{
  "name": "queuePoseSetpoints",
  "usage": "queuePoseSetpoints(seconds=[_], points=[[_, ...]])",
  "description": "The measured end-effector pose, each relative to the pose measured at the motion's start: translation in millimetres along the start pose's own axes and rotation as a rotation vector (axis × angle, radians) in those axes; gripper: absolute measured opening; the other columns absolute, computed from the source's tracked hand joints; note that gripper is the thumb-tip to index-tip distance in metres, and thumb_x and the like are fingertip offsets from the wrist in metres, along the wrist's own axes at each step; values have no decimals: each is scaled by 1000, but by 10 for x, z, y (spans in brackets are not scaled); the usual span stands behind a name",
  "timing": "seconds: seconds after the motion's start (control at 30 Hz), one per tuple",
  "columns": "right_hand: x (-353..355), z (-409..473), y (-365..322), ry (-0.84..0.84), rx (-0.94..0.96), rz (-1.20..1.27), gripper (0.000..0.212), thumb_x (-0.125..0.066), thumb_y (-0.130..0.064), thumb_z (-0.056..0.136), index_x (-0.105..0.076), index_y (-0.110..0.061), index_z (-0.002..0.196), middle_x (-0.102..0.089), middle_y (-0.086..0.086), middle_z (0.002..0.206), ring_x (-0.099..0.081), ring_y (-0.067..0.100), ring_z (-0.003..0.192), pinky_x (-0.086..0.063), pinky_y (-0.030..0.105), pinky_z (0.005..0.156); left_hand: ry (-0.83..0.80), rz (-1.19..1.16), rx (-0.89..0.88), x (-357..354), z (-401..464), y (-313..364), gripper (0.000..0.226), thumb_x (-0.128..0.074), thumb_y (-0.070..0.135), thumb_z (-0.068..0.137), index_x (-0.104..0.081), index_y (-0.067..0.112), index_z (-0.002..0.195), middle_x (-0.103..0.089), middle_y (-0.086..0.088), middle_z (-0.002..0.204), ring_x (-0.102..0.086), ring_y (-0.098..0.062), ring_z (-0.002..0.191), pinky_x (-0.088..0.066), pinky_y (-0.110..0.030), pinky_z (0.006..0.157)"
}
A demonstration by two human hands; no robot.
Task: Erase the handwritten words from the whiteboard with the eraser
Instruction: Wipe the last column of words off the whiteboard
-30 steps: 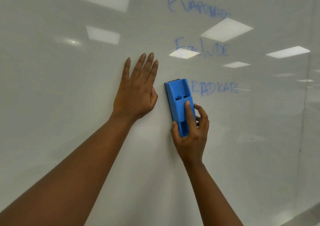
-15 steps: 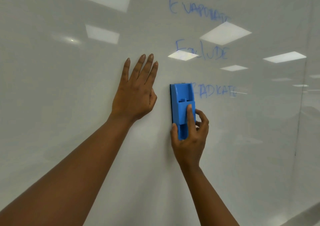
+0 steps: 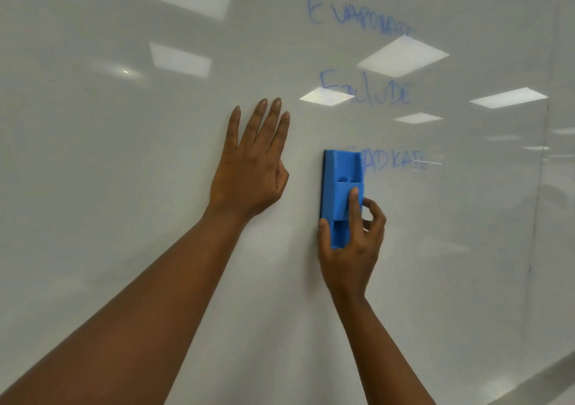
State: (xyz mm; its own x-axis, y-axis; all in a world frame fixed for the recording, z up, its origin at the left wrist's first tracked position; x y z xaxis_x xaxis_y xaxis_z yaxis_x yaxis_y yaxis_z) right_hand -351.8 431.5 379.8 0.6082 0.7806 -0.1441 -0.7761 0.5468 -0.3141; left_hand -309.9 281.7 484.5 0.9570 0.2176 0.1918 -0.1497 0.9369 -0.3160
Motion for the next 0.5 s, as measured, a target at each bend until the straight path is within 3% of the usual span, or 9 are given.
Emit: queuePoseSetpoints(seconds=[0.23,0.5], points=[[-149,227,-285,-41,103,-30,67,-67,-20,78,-38,-8,137,-43,21,128,-51,32,104,-50,30,76,-8,14,1,0,-6,-7,63,-14,26,89,-11,8,150,-7,-15,157,-5,-29,145,-4,-51,116],[29,211,16,41,-71,-35,68,-70,-13,80,-35,-15,138,-42,18,126,-47,25,104,-50,30,79,-6,35,-10,2,-20,5,64,-10,25,88,-9,6,149,-6,-16,157,-4,-30,145,-5,-52,116]])
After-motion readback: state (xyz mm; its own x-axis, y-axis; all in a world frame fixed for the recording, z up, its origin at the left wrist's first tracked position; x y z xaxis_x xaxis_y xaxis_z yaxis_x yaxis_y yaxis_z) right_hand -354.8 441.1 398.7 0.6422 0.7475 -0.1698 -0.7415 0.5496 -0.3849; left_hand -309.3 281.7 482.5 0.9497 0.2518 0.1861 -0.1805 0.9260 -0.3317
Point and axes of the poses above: each hand's wrist, its own z-axis towards the middle knuckle, its own x-axis out of the back of the hand, y = z × x, the point moved 9 cm from there along z, towards the middle knuckle
